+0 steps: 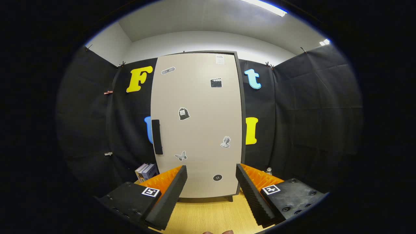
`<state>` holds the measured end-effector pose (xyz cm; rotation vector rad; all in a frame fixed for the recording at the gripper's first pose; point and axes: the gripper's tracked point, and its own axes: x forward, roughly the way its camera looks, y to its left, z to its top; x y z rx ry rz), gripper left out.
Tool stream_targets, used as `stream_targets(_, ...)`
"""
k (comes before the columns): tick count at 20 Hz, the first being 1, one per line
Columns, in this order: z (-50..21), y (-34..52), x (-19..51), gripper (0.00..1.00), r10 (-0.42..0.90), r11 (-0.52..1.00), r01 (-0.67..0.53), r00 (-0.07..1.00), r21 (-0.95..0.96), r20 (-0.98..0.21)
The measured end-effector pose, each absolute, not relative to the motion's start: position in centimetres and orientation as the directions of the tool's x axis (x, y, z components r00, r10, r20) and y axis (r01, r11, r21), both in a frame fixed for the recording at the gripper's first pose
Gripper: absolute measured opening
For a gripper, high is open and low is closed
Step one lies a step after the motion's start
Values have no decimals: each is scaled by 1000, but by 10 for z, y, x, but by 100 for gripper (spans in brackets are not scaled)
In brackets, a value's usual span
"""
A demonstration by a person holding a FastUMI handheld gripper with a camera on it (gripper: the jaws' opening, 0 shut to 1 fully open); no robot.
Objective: Open the shoe cabinet door, grab the shoes and put them into the shoe cabinet, then close the shoe cabinet door.
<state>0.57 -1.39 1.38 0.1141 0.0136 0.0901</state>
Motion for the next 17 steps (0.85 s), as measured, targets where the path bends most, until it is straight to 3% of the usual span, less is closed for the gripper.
stream_targets(17,14,-21,7,98,85,989,-83,996,124,-10)
